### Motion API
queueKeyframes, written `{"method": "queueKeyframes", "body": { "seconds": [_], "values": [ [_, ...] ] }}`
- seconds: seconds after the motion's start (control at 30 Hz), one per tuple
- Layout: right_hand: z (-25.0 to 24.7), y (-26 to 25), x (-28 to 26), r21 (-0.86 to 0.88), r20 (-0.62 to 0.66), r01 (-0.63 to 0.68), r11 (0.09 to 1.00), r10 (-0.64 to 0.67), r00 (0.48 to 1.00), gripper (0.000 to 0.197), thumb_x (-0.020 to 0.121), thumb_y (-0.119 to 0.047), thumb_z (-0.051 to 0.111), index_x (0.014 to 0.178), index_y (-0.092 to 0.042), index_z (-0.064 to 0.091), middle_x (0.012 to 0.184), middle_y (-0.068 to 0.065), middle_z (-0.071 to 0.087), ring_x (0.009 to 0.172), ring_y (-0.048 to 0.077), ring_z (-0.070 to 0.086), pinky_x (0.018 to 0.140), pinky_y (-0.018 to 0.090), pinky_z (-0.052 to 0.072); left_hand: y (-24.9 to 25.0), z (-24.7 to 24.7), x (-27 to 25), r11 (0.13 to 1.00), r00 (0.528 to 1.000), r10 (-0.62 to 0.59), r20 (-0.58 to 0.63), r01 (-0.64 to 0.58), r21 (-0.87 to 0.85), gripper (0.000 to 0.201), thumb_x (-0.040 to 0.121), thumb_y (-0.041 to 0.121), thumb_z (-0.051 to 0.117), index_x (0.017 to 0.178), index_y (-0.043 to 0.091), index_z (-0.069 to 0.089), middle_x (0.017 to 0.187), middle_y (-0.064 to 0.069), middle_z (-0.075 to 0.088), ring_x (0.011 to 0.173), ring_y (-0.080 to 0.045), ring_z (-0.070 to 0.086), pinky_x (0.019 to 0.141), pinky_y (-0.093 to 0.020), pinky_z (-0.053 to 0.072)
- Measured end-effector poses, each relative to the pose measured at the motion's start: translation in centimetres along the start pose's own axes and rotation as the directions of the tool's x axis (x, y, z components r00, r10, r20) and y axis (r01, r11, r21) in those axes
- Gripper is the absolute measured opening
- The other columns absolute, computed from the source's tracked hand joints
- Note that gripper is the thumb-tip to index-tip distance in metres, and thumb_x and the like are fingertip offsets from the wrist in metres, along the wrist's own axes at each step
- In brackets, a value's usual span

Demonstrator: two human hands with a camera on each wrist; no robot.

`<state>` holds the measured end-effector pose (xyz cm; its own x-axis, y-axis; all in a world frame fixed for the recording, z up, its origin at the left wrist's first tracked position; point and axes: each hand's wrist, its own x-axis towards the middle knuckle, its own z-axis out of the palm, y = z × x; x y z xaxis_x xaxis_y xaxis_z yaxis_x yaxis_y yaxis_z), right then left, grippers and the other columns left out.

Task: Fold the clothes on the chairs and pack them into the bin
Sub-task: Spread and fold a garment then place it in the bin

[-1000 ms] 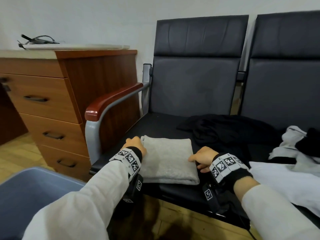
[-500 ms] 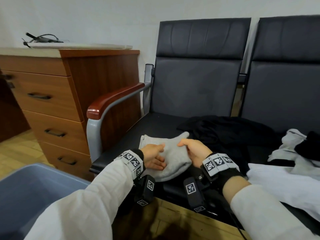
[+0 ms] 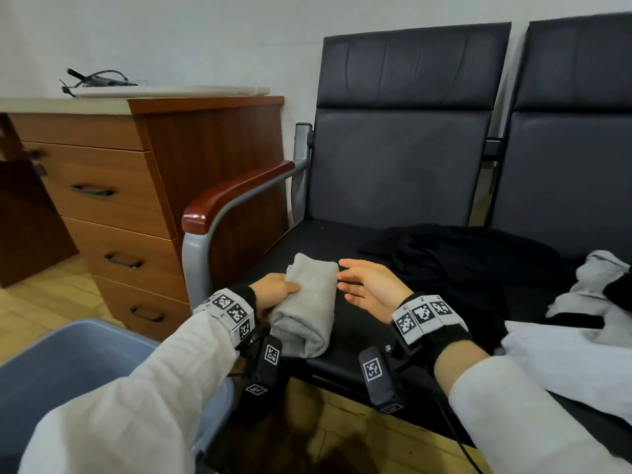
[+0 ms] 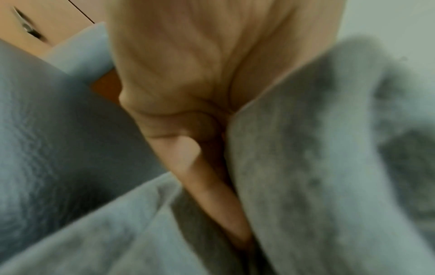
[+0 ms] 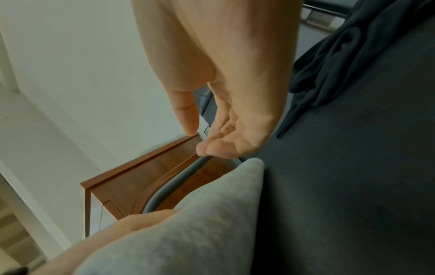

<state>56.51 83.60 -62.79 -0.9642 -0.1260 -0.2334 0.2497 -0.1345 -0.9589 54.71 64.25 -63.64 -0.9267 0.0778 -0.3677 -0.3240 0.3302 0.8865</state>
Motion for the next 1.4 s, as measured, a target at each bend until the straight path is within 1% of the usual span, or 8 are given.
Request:
{"method": "queueKeyframes", "body": {
  "seconds": [0.1,0.23,0.33,0.47,0.67,0.83,1.13,1.4],
  "values": [
    [0.0,0.4,0.2,-0.048,-0.015,-0.021,0.999,0.020,1.000,0.032,0.089,-0.002,0.057,0.119,-0.012,0.061,0.105,0.011,0.065,0.080,0.015,0.064,0.066,0.024,0.051,-0.2,-0.5,0.1,0.987,0.997,-0.075,-0.034,0.079,0.138,0.035,0.092,0.015,0.057,0.122,-0.004,0.054,0.118,-0.020,0.060,0.103,-0.031,0.060,0.095,-0.044,0.049],
    [0.7,1.0,0.5,-0.100,0.005,-0.051,0.994,0.051,0.999,0.029,0.091,-0.004,0.054,0.118,-0.014,0.062,0.113,0.009,0.066,0.089,0.018,0.063,0.067,0.025,0.052,0.8,-0.5,-1.1,0.824,0.977,-0.204,-0.064,0.207,0.528,0.033,0.084,0.019,0.065,0.106,-0.004,0.056,0.088,-0.019,0.060,0.068,-0.027,0.060,0.065,-0.035,0.054],
    [1.2,1.4,0.7,-0.114,0.017,-0.083,0.990,0.086,0.996,0.034,0.091,-0.005,0.057,0.123,-0.014,0.060,0.114,0.007,0.065,0.097,0.019,0.063,0.071,0.026,0.053,1.2,-0.5,-1.5,0.686,0.968,-0.228,-0.100,0.233,0.690,0.049,0.081,0.031,0.066,0.116,-0.001,0.055,0.094,-0.014,0.063,0.079,-0.023,0.061,0.075,-0.031,0.054],
    [1.7,1.5,0.5,-0.119,0.025,-0.111,0.987,0.115,0.993,0.034,0.090,-0.004,0.059,0.123,-0.013,0.058,0.121,0.010,0.063,0.110,0.021,0.060,0.076,0.028,0.052,0.3,0.0,-0.4,0.852,0.953,-0.224,-0.203,0.292,0.433,0.060,0.084,0.040,0.063,0.124,-0.003,0.050,0.093,-0.015,0.061,0.079,-0.025,0.060,0.065,-0.029,0.051],
    [1.3,1.7,0.7,-0.090,-0.012,-0.136,0.987,0.135,0.991,0.030,0.091,-0.002,0.054,0.119,-0.011,0.059,0.109,0.010,0.063,0.099,0.021,0.062,0.071,0.027,0.053,-1.3,0.1,0.9,0.890,0.915,-0.116,-0.386,0.268,0.368,0.070,0.081,0.048,0.065,0.132,0.005,0.045,0.126,-0.014,0.056,0.110,-0.029,0.058,0.095,-0.038,0.049],
    [0.2,2.0,0.7,0.041,-0.125,-0.199,0.979,0.203,0.971,0.007,0.094,-0.004,0.051,0.097,-0.001,0.056,0.093,0.014,0.058,0.079,0.025,0.062,0.071,0.034,0.054,-0.5,-0.2,1.0,0.977,0.943,-0.153,-0.295,0.190,0.101,0.074,0.078,0.034,0.067,0.139,0.003,0.038,0.129,-0.017,0.053,0.109,-0.033,0.058,0.095,-0.043,0.050],
    [-0.4,1.4,-0.3,0.166,-0.008,-0.234,0.958,0.239,0.971,0.063,0.085,-0.037,0.069,0.133,-0.005,0.043,0.115,0.025,0.061,0.092,0.032,0.067,0.071,0.039,0.057,1.3,0.1,-0.5,0.970,0.995,0.055,0.088,-0.032,-0.240,0.010,0.088,0.008,0.051,0.090,0.005,0.061,0.092,-0.014,0.062,0.087,-0.027,0.059,0.080,-0.038,0.048],
    [-2.6,0.3,-0.4,0.333,-0.049,-0.127,0.935,0.151,0.987,0.030,0.088,-0.023,0.064,0.115,-0.007,0.065,0.107,0.015,0.071,0.090,0.027,0.071,0.061,0.034,0.057,1.2,2.4,-1.3,0.983,0.930,0.042,0.366,0.028,-0.183,0.027,0.091,0.008,0.051,0.116,0.003,0.057,0.113,-0.016,0.063,0.103,-0.028,0.060,0.087,-0.038,0.051]
  ]
}}
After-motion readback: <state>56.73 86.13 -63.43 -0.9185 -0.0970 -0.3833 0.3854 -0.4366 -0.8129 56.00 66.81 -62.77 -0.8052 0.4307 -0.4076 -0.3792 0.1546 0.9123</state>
